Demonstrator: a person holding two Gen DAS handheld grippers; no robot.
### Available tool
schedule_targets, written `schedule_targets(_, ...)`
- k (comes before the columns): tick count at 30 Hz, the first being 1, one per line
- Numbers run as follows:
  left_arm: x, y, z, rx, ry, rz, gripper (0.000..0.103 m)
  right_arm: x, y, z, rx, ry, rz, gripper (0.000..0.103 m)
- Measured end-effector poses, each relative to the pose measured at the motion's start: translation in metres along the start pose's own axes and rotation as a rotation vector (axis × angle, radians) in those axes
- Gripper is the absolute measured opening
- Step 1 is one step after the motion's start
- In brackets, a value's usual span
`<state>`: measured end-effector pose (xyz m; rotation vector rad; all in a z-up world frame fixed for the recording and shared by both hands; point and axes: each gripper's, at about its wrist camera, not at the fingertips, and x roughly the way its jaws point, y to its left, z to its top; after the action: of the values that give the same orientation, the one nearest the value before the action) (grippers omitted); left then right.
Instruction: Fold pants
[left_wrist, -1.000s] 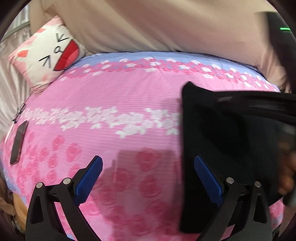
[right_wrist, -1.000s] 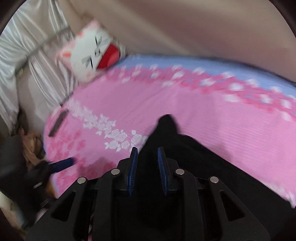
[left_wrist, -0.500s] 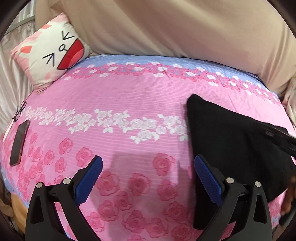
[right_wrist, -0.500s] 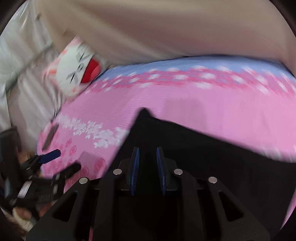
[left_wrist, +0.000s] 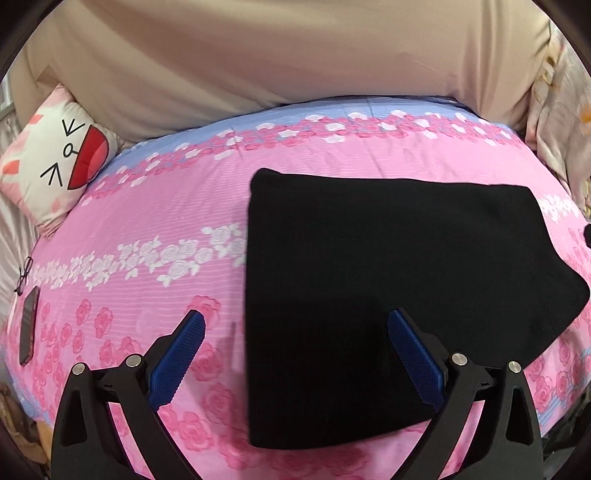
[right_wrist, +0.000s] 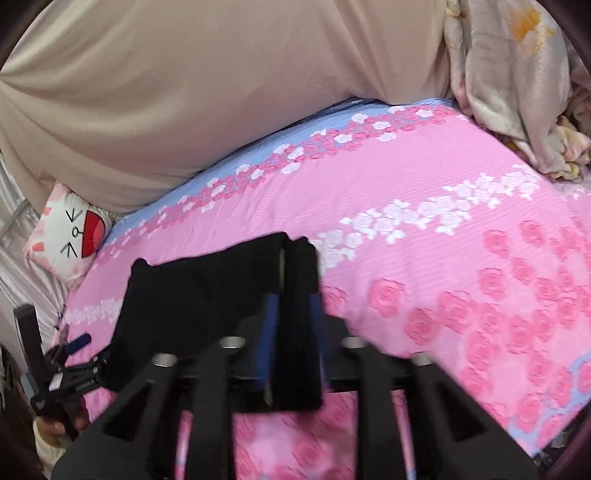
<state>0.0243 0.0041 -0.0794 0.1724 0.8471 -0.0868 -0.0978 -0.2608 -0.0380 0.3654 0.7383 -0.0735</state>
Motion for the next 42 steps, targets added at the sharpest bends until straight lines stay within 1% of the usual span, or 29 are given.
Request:
schedule_targets(1, -0.001, -0.004, -0.001, 0.003, 0.002, 0.003, 0.098, -0.003, -0.003, -0.004, -0.001, -0.006, -0.007, 0.069)
schedule_targets(5, 0.001, -0.013, -0.003, 0.006, 0.022, 0.023, 0.098, 0.001, -0.008, -0.016, 0.027, 0.035, 0.037, 0.069)
schedule_targets(10, 0.007, -0.011, -0.007, -0.018, 0.062, 0.028, 0.098, 0.011, -0.004, -0.024, 0.032, 0.076, 0.061, 0.069)
schedule_targets(13, 0.009, -0.01, -0.009, -0.025, 0.071, 0.027, 0.098, 0.013, -0.002, -0.026, 0.037, 0.08, 0.074, 0.071)
schedule_targets(18, 0.01, -0.01, -0.009, -0.022, 0.072, 0.024, 0.098, 0.01, -0.003, -0.024, 0.037, 0.074, 0.065, 0.072)
schedule_targets(20, 0.011, -0.01, -0.009, -0.023, 0.073, 0.018, 0.098, 0.006, -0.003, -0.021, 0.041, 0.066, 0.06, 0.075)
schedule_targets(21, 0.011, -0.01, -0.009, -0.025, 0.076, 0.009, 0.098, 0.005, -0.002, -0.021, 0.041, 0.064, 0.057, 0.081)
schedule_targets(22, 0.013, -0.008, -0.01, -0.034, 0.083, -0.015, 0.098, 0.004, -0.001, -0.02, 0.038, 0.062, 0.055, 0.085)
schedule_targets(24, 0.018, -0.004, -0.011, -0.066, 0.106, -0.078, 0.098, 0.004, 0.002, -0.02, 0.03, 0.072, 0.071, 0.085)
schedule_targets(25, 0.022, 0.001, -0.013, -0.098, 0.124, -0.123, 0.098, 0.006, 0.004, -0.021, 0.033, 0.08, 0.083, 0.086)
schedule_targets(26, 0.024, 0.005, -0.014, -0.124, 0.129, -0.149, 0.098, 0.01, 0.005, -0.022, 0.034, 0.091, 0.088, 0.086)
schedule_targets(28, 0.025, 0.008, -0.014, -0.141, 0.128, -0.176, 0.098, 0.017, 0.007, -0.024, 0.032, 0.116, 0.078, 0.091)
schedule_targets(31, 0.024, 0.007, -0.015, -0.131, 0.126, -0.194, 0.098, 0.03, 0.007, -0.029, 0.038, 0.152, 0.082, 0.091)
schedule_targets(33, 0.024, 0.008, -0.016, -0.132, 0.12, -0.206, 0.098, 0.04, 0.007, -0.032, 0.057, 0.182, 0.103, 0.091)
schedule_targets(36, 0.028, 0.013, -0.018, -0.147, 0.118, -0.222, 0.098, 0.05, 0.009, -0.036, 0.097, 0.216, 0.173, 0.091)
schedule_targets(38, 0.036, 0.019, -0.017, -0.179, 0.13, -0.247, 0.098, 0.055, 0.015, -0.038, 0.093, 0.229, 0.194, 0.093)
schedule_targets(39, 0.038, 0.022, -0.016, -0.193, 0.135, -0.262, 0.098, 0.057, 0.019, -0.039, 0.081, 0.23, 0.179, 0.093)
schedule_targets(42, 0.044, 0.033, -0.017, -0.242, 0.157, -0.321, 0.098, 0.06, 0.022, -0.04, 0.073, 0.222, 0.18, 0.094)
